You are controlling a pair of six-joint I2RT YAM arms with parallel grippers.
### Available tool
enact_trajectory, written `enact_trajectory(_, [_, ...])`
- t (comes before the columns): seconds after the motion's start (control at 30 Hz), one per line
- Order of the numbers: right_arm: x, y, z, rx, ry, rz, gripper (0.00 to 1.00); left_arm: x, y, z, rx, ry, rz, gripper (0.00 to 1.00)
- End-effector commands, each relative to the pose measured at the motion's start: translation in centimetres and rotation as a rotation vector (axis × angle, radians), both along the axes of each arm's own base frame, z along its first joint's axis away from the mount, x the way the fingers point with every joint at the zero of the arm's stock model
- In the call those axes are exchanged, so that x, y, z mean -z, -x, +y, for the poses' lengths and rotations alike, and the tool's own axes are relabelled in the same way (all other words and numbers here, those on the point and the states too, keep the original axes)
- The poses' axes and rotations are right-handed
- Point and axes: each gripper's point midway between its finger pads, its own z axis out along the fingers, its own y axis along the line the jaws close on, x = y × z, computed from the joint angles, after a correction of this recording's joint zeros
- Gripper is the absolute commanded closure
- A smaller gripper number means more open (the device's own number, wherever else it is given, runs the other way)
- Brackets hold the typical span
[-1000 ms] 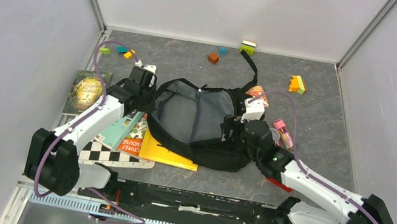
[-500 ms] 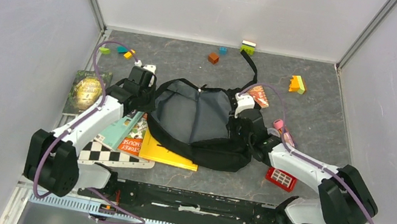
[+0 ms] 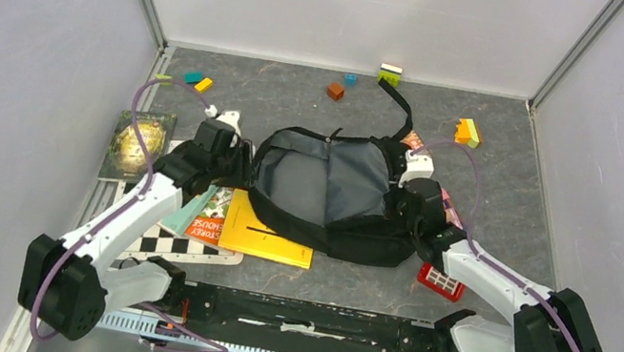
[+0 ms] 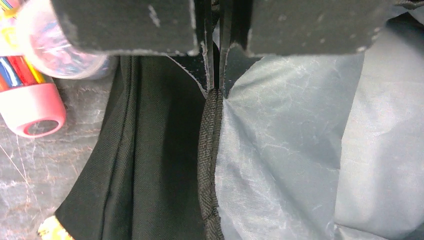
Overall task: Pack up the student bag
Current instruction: Adjust the student bag at the center of the board.
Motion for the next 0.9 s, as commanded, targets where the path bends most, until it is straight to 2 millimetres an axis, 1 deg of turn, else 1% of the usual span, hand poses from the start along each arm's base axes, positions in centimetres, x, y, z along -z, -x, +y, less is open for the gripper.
enact_trajectory(0.0, [1.3, -0.1, -1.8, 0.044, 0.025, 0.011, 1.00, -1.2, 1.8, -0.4, -0.088, 0.139, -0.033, 0.20])
enact_trajectory(0.03, [1.5, -0.1, -1.9, 0.046, 0.019, 0.018, 1.00, -1.7, 2.3, -0.1, -0.104, 0.151, -0.045, 0.08])
enact_trajectory(0.07, [1.7, -0.1, -2.1, 0.048, 0.014, 0.022, 1.00, -2.2, 2.8, 0.2, -0.123, 0.161, -0.051, 0.01])
enact_trajectory(0.13, [1.9, 0.0, -2.0, 0.045, -0.003, 0.025, 1.00, -3.5, 3.9, 0.7, -0.154, 0.190, -0.071, 0.00])
enact_trajectory(0.2, [2.2, 0.0, -1.7, 0.038, -0.021, 0.030, 1.00, -4.1, 5.3, 1.1, -0.192, 0.234, -0.067, 0.00])
enact_trajectory(0.27, [2.2, 0.0, -1.3, 0.023, -0.039, 0.031, 1.00, -3.4, 7.0, 1.0, -0.225, 0.290, -0.022, 0.00])
enact_trajectory(0.33, [2.0, 0.0, -0.8, -0.004, -0.052, 0.026, 1.00, -2.1, 8.7, 0.9, -0.241, 0.326, 0.031, 0.00])
enact_trajectory(0.37, [1.7, 0.0, -0.5, -0.025, -0.054, 0.018, 0.94, -1.5, 9.5, 1.0, -0.250, 0.335, 0.052, 0.00])
enact_trajectory(0.4, [1.1, 0.0, -0.2, -0.049, -0.055, 0.000, 0.81, -0.6, 10.1, 1.3, -0.263, 0.330, 0.071, 0.00])
enact_trajectory(0.47, [-0.1, 0.0, 0.1, -0.087, -0.052, -0.045, 0.51, 0.3, 11.0, 2.0, -0.298, 0.316, 0.085, 0.00])
enact_trajectory(0.53, [-1.8, 0.1, -0.1, -0.115, -0.039, -0.112, 0.31, -0.3, 10.8, 1.7, -0.291, 0.344, 0.065, 0.00])
enact_trajectory(0.57, [-3.0, 0.1, -0.1, -0.129, -0.035, -0.155, 0.25, -0.5, 10.6, 1.7, -0.294, 0.344, 0.058, 0.00])
enact_trajectory(0.63, [-5.1, 0.6, 0.0, -0.178, -0.027, -0.249, 0.14, -1.0, 10.0, 1.7, -0.281, 0.327, 0.048, 0.00])
enact_trajectory(0.7, [-7.4, 1.6, 0.7, -0.248, -0.039, -0.351, 0.08, -1.3, 9.3, 1.7, -0.261, 0.291, 0.045, 0.00])
enact_trajectory(0.77, [-9.4, 2.8, 1.6, -0.320, -0.055, -0.441, 0.07, -1.5, 8.4, 2.0, -0.256, 0.244, 0.044, 0.00])
enact_trajectory(0.87, [-11.0, 5.0, 3.8, -0.451, -0.073, -0.540, 0.06, -2.2, 6.0, 2.8, -0.255, 0.188, 0.005, 0.00])
